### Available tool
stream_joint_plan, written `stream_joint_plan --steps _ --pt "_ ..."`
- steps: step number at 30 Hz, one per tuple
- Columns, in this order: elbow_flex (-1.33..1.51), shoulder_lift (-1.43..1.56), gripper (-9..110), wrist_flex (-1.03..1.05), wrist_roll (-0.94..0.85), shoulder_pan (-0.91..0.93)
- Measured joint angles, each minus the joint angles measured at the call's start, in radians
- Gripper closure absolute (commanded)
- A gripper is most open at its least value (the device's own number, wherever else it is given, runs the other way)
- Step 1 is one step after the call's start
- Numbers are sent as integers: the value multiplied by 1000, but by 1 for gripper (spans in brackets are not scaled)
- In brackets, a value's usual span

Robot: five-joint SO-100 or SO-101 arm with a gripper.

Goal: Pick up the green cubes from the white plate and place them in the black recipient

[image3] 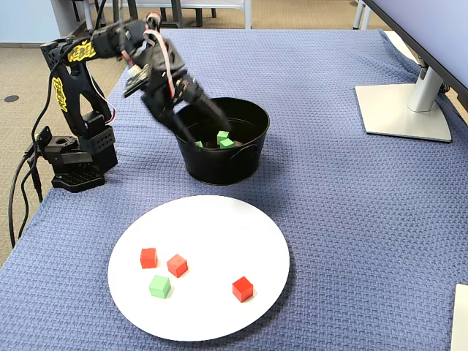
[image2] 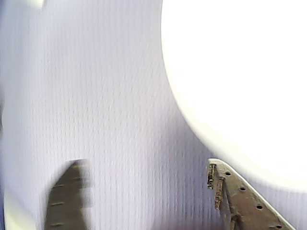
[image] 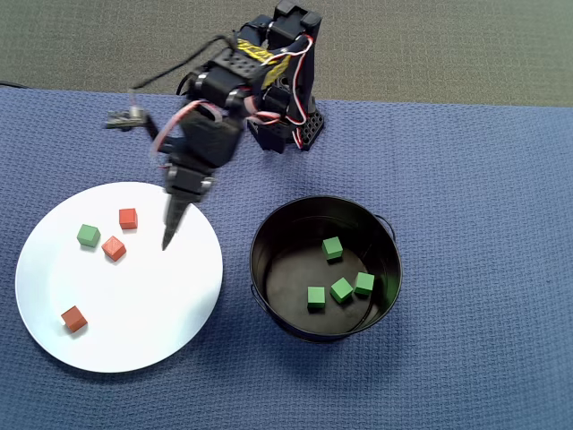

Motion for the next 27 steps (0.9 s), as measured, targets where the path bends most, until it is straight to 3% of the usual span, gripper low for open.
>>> stream_joint_plan --steps 7,20,27 --pt "-26 -218 78 -147 -121 178" --pt "-138 -443 80 -172 222 379" --pt "-287 -518 80 28 273 416"
